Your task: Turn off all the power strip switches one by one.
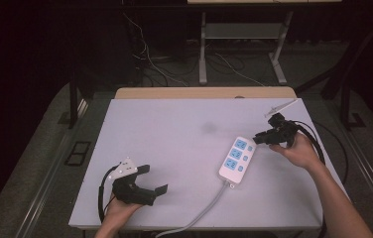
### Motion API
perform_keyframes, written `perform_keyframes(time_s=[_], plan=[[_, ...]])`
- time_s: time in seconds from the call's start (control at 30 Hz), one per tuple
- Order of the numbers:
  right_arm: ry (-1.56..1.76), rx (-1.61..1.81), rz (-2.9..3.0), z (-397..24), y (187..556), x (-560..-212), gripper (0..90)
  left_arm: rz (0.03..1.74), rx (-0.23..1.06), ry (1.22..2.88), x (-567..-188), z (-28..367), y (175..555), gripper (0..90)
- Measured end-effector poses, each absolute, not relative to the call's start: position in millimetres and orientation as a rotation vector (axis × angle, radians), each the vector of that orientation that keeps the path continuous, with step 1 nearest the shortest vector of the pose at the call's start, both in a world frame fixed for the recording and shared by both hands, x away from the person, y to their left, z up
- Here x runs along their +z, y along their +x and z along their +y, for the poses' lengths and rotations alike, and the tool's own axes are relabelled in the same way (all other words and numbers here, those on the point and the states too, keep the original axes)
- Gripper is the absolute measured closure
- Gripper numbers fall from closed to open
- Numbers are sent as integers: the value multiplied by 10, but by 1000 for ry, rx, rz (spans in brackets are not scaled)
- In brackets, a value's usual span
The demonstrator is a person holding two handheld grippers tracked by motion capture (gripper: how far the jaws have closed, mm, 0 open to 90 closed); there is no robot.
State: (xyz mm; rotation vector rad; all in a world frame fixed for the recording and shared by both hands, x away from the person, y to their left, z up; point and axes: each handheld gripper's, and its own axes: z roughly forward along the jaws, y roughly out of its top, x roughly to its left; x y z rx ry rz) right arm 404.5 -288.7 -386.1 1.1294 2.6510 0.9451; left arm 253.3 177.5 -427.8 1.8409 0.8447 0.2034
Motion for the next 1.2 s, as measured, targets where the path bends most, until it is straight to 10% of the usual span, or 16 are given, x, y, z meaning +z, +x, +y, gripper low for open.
perform_keyframes(time_s=[0.53, 1.2], plan=[[1335, 1109, 2382, -3157, 3628, -3744, 6, 843, 202, 1828, -4264, 1753, 2514, 0], [1345, 1335, 2303, -3214, 3006, -3815, 3, 849, 208, 1817, -4258, 1767, 2510, 0]])
